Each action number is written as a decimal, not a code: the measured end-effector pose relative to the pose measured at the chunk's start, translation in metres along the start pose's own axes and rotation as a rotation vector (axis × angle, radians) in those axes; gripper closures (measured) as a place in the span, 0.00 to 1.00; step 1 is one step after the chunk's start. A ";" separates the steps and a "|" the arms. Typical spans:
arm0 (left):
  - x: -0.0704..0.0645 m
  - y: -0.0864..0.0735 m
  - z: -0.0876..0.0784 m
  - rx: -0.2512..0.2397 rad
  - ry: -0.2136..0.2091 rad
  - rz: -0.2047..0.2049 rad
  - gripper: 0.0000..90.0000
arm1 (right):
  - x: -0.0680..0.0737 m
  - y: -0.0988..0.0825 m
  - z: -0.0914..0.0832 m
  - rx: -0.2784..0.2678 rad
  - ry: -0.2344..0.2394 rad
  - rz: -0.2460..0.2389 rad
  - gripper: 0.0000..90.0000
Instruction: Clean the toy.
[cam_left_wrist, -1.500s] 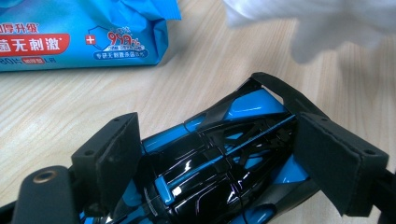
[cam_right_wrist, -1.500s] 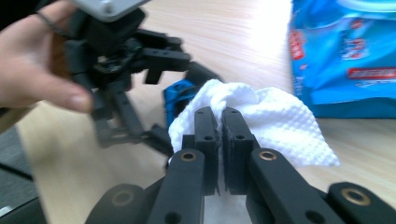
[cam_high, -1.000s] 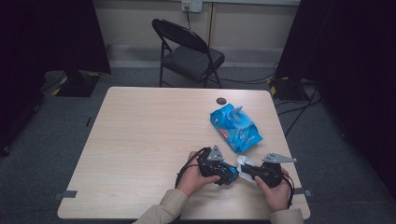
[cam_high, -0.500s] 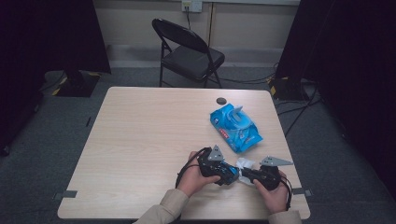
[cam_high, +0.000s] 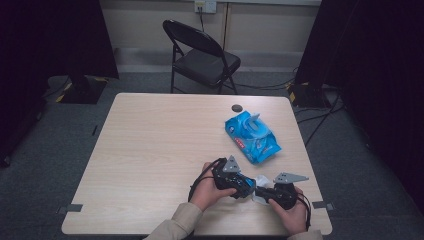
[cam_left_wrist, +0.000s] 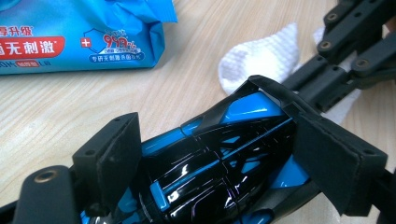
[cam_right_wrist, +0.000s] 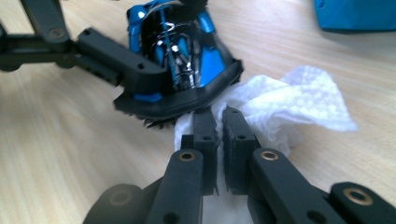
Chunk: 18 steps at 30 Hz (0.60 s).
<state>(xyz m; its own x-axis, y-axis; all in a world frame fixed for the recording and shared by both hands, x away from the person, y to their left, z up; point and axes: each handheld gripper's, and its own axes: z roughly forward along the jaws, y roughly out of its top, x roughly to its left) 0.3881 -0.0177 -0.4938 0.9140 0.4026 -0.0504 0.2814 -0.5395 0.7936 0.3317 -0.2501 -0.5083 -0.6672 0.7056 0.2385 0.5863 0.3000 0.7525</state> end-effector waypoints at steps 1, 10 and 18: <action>0.000 0.000 0.000 -0.002 0.001 -0.001 0.17 | 0.001 -0.001 0.000 0.000 0.002 -0.002 0.96; -0.001 0.000 0.000 0.001 0.002 -0.004 0.17 | 0.011 -0.005 -0.004 0.022 0.027 -0.031 0.96; -0.001 0.001 0.000 0.004 0.006 -0.001 0.17 | 0.026 -0.005 -0.001 0.044 0.059 -0.065 0.96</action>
<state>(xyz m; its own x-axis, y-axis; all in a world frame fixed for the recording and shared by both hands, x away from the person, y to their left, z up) 0.3871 -0.0188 -0.4932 0.9118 0.4079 -0.0479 0.2841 -0.5422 0.7908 0.3111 -0.2340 -0.5058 -0.7296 0.6453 0.2265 0.5596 0.3729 0.7402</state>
